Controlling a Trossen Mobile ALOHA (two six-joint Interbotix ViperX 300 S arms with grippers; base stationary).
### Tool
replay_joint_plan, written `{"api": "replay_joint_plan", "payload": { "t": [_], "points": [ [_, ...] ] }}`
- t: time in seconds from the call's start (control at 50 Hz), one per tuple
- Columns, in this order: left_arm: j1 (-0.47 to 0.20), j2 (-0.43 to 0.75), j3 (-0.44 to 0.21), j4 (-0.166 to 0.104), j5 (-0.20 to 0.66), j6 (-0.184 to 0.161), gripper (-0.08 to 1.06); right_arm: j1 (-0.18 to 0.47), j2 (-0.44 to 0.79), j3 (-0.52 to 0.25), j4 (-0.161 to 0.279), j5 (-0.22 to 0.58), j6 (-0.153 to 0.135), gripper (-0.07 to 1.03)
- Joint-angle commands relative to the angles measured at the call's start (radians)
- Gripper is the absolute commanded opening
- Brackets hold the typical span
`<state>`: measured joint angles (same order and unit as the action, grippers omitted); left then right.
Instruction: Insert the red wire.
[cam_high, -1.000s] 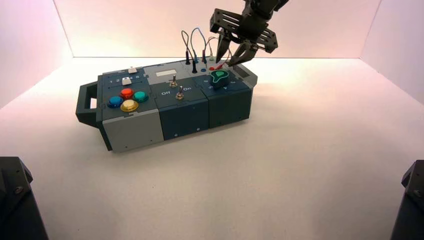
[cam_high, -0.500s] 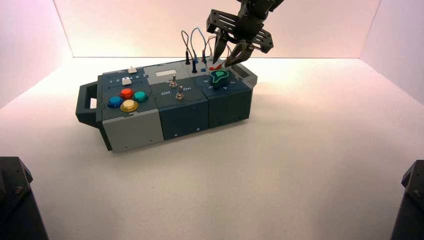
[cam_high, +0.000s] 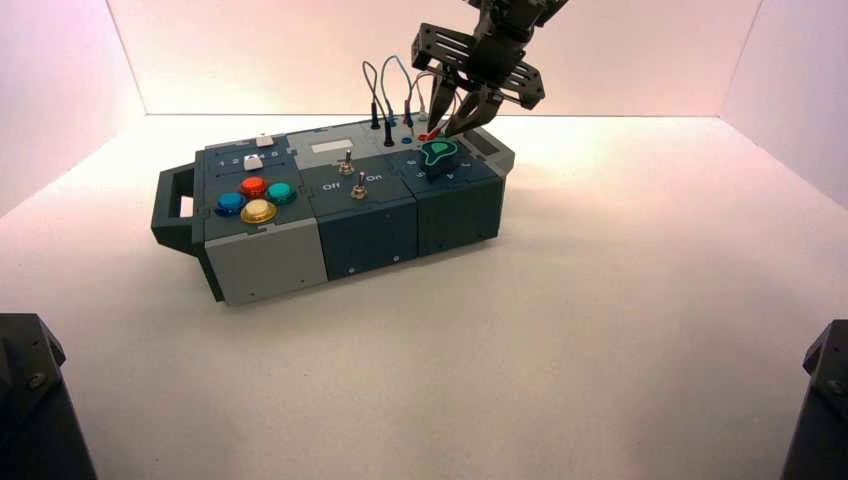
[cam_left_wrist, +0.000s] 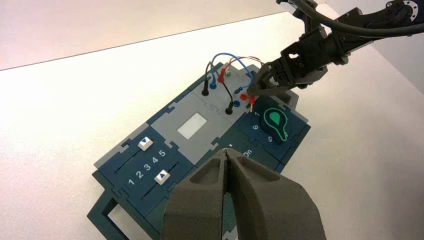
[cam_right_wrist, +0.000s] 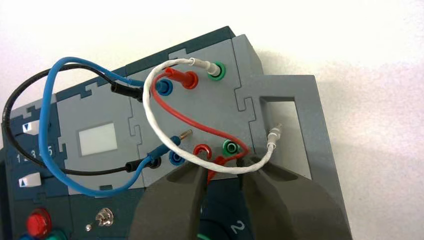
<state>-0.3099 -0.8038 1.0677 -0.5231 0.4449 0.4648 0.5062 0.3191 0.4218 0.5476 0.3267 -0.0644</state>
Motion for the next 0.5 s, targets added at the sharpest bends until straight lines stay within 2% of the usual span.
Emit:
{"api": "replay_joint_plan", "payload": {
  "t": [0.02,0.34,0.5],
  "points": [
    [-0.003,0.003,-0.021,0.000,-0.008,0.005,-0.03,0.003,-0.009,-0.028,0.000,-0.003,-0.003,0.29],
    [-0.003,0.003,-0.020,0.002,-0.008,0.005,-0.03,0.003,-0.006,-0.029,0.000,-0.003,-0.003,0.05],
    [-0.003,0.005,-0.021,0.002,-0.008,0.005,-0.03,0.002,-0.020,-0.028,0.000,0.006,-0.005,-0.02]
  ]
}}
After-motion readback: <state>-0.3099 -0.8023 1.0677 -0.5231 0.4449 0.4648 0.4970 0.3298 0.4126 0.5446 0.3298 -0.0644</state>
